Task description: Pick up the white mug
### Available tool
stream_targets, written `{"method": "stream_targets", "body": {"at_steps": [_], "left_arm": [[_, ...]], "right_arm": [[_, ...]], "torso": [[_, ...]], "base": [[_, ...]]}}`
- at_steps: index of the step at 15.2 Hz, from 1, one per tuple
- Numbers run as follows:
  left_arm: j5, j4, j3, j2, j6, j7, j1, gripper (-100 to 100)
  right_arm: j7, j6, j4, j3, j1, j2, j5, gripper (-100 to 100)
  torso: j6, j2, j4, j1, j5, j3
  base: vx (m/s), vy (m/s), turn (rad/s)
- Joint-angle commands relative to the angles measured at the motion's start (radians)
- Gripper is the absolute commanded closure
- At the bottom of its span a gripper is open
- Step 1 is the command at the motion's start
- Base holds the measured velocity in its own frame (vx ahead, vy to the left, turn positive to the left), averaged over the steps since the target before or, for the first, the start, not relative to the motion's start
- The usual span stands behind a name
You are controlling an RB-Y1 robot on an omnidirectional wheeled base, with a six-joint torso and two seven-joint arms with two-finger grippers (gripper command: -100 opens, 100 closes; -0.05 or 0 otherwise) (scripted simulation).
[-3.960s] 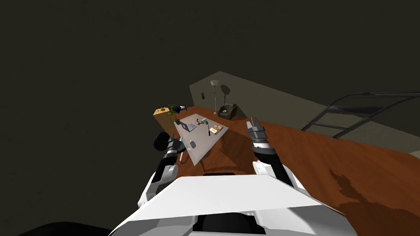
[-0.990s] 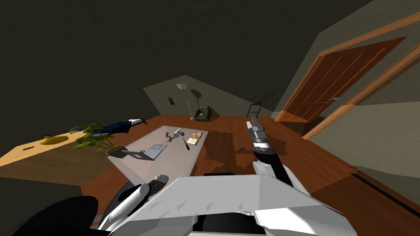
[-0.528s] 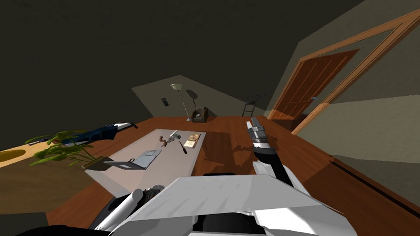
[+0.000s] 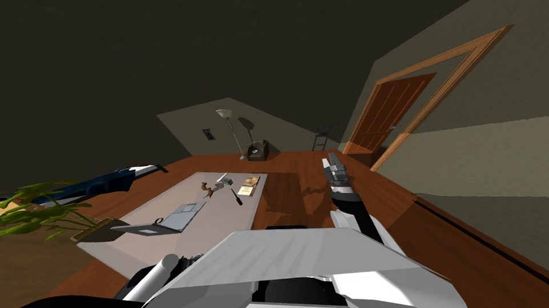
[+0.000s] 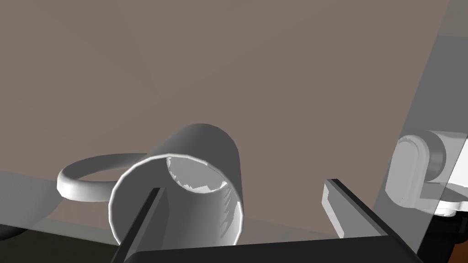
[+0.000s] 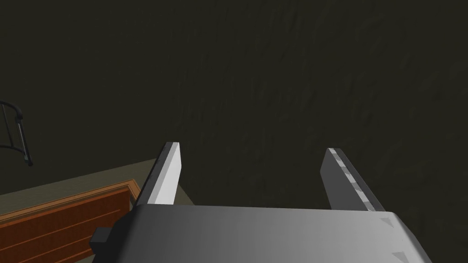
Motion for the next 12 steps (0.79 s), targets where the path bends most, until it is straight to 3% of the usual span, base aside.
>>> {"method": "stream_targets", "body": {"at_steps": [1,2,4,5,6,9,12], "left_arm": [[0.011,0.013,0.012,0.008,0.031,0.009,0.003,-100],[0.005,0.007,0.006,0.005,0.014,0.004,0.001,-100],[-0.006,0.066,0.062,0.008,0.008,-0.052,-0.022,-100],[-0.006,0.071,0.062,0.008,0.008,-0.063,-0.022,-100],[-0.012,0.102,0.089,0.009,0.003,-0.089,-0.034,-100],[-0.019,0.135,0.117,0.01,-0.003,-0.131,-0.045,-100],[-0.031,0.198,0.171,0.012,-0.014,-0.196,-0.068,-100]], "right_arm": [[0.0,0.0,0.0,0.0,0.0,0.0,0.0,0],[0.0,0.0,0.0,0.0,0.0,0.0,0.0,0],[0.0,0.0,0.0,0.0,0.0,0.0,0.0,0],[0.0,0.0,0.0,0.0,0.0,0.0,0.0,0],[0.0,0.0,0.0,0.0,0.0,0.0,0.0,0],[0.0,0.0,0.0,0.0,0.0,0.0,0.0,0],[0.0,0.0,0.0,0.0,0.0,0.0,0.0,0]], "torso": [[0.0,0.0,0.0,0.0,0.0,0.0],[0.0,0.0,0.0,0.0,0.0,0.0],[0.0,0.0,0.0,-0.002,0.0,0.0],[0.0,0.0,0.0,-0.003,0.0,0.0],[0.0,-0.001,0.0,-0.004,-0.001,0.0],[0.0,-0.002,0.0,-0.005,-0.001,-0.001],[0.0,-0.002,0.0,-0.004,-0.001,-0.001]], "base": [[0.007,0.052,-0.09],[0.002,0.034,-0.034],[0.025,0.004,0.005],[0.041,-0.015,0.011],[0.052,-0.019,0.011],[0.042,-0.018,0.007],[0.038,-0.014,0.006]]}}
